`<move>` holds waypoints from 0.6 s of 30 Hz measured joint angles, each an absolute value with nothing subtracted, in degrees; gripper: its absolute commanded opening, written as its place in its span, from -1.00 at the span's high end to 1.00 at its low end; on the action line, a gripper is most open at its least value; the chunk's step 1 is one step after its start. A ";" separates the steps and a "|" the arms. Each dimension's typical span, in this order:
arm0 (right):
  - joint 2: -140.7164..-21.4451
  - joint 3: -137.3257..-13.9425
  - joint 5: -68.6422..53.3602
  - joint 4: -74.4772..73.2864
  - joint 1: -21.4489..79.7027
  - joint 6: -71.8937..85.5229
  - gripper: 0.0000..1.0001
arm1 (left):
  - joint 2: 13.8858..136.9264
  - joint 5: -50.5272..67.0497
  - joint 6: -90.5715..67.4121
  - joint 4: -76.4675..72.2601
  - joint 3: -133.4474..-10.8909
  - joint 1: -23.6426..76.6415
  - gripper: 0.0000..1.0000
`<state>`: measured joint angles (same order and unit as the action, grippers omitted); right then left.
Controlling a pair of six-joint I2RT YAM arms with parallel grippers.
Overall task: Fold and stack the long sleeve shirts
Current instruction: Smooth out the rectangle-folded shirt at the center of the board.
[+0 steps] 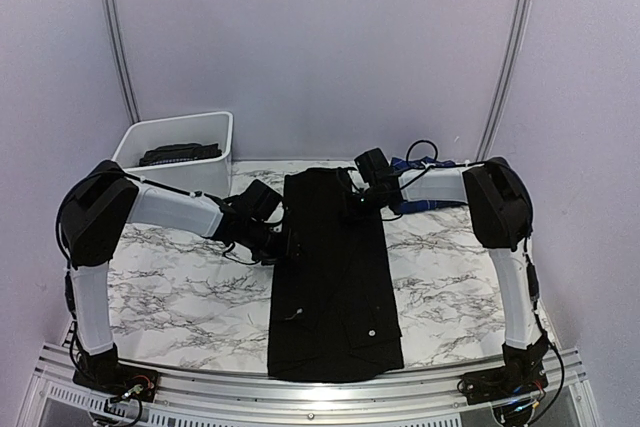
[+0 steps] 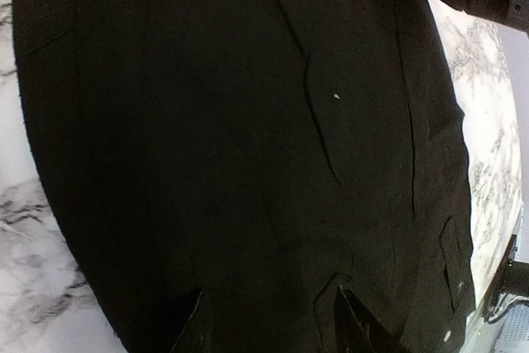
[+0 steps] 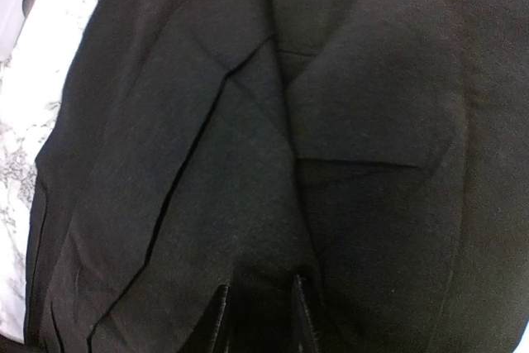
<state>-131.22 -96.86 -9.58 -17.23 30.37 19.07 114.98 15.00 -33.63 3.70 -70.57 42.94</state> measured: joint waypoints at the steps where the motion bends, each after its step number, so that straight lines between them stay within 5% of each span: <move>1: -131.11 -96.86 -9.67 -17.28 30.37 19.18 0.36 | 114.76 15.05 -33.15 3.86 -70.39 42.22 -0.06; 8: -124.90 -94.80 -10.09 -18.09 30.44 19.11 -0.17 | 113.91 15.49 -30.33 6.02 -70.39 40.38 -0.11; 18: -97.21 -66.89 -12.73 -13.47 34.04 22.11 -0.23 | 96.95 17.91 -31.07 9.72 -61.43 41.36 -0.16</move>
